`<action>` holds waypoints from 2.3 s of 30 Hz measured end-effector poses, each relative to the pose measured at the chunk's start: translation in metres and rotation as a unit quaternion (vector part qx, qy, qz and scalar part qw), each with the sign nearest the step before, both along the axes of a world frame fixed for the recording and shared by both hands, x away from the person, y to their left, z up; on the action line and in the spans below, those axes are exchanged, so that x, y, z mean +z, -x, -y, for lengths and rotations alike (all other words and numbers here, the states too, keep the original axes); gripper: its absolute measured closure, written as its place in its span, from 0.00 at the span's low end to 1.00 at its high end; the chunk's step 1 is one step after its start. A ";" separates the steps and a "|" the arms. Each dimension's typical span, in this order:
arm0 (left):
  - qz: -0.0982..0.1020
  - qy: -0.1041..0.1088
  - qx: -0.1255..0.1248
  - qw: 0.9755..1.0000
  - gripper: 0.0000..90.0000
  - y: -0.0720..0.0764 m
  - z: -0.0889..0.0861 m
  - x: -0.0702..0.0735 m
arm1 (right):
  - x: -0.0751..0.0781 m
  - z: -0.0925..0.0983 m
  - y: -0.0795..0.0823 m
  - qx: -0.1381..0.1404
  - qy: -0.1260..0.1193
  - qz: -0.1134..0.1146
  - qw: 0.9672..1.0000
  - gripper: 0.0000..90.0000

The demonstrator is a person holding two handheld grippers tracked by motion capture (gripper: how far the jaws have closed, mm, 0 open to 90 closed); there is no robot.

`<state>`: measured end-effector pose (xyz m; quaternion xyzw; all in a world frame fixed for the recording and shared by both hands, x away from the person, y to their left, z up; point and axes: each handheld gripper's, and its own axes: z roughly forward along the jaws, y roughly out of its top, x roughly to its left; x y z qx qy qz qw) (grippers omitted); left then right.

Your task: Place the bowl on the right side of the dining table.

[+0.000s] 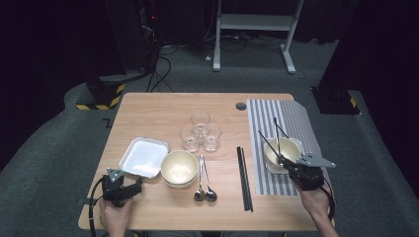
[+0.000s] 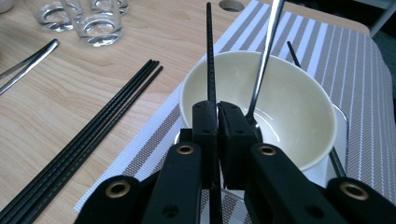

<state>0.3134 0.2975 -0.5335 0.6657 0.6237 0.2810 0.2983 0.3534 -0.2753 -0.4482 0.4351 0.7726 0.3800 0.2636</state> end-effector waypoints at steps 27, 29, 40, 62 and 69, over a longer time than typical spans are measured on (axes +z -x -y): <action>0.000 0.000 0.000 1.000 0.19 0.000 0.000 0.000 | 0.008 0.034 0.003 -0.049 -0.012 0.011 0.999 0.96; 0.000 0.000 0.000 1.000 0.19 0.000 0.000 0.000 | 0.008 0.036 0.001 -0.051 -0.009 0.010 0.999 0.96; 0.000 0.000 0.000 1.000 0.19 0.000 0.000 0.000 | 0.014 0.046 -0.020 -0.064 -0.011 0.006 0.998 0.96; -0.001 0.001 0.006 1.000 0.19 0.000 0.000 0.000 | 0.009 0.062 -0.056 -0.074 0.006 -0.011 0.997 0.96; -0.001 0.001 0.007 1.000 0.19 0.000 0.000 0.000 | 0.005 0.069 -0.072 -0.071 0.008 -0.026 0.997 0.96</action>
